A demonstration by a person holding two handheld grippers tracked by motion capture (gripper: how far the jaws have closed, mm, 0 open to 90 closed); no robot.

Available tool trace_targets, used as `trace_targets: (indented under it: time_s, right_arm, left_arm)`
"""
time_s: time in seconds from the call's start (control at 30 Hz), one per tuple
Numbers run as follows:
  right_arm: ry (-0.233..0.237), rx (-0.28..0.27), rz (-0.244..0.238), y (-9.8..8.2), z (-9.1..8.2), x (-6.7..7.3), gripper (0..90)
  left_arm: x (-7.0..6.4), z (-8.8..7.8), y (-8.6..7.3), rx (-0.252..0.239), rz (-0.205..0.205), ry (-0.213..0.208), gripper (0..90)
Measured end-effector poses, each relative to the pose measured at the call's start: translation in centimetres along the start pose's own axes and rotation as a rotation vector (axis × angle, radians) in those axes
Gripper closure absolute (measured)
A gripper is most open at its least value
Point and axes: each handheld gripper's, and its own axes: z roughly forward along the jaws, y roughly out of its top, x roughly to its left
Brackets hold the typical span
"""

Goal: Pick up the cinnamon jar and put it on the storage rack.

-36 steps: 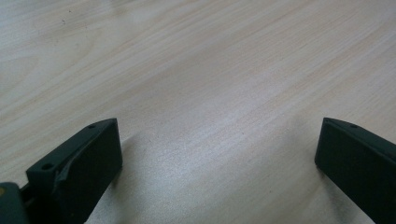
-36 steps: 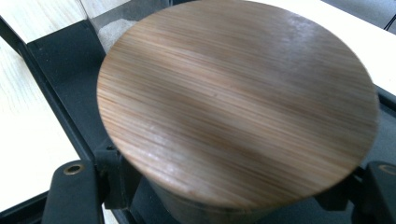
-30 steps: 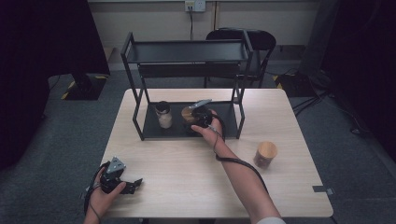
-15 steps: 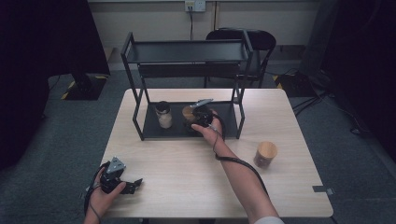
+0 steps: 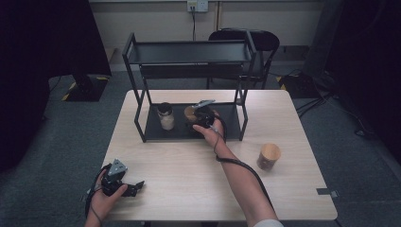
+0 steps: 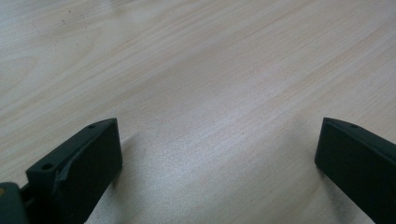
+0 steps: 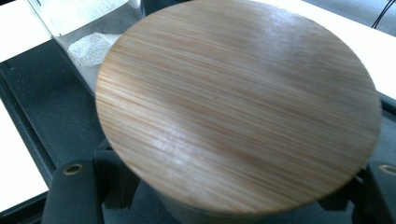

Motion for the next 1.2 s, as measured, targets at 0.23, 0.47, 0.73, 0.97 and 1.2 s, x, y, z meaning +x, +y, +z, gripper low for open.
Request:
trace_targets:
  time_s: [0.23,0.47,0.73,0.97,1.2]
  right_arm:
    - [0.001,0.006,0.012,0.0,0.0,0.0,23.9]
    - [0.011,0.021,0.040,-0.2,-0.4,-0.3,7.5]
    - [0.032,0.011,0.082,-0.3,-1.5,-0.7,1.6]
    - [0.028,0.018,0.122,-0.7,-2.7,-1.1,1.3]
    - [0.027,0.001,0.113,-0.9,-4.0,-0.8,2.0]
  left_arm:
    - [0.0,0.0,0.0,0.000,0.001,-0.001,0.2]
    - [0.0,0.0,0.0,-0.001,0.003,-0.004,0.2]
    - [0.0,0.0,0.0,-0.001,0.003,-0.004,0.2]
    - [0.0,0.0,0.0,-0.001,0.003,-0.004,0.2]
    - [0.1,0.0,0.0,-0.001,0.004,-0.005,0.2]
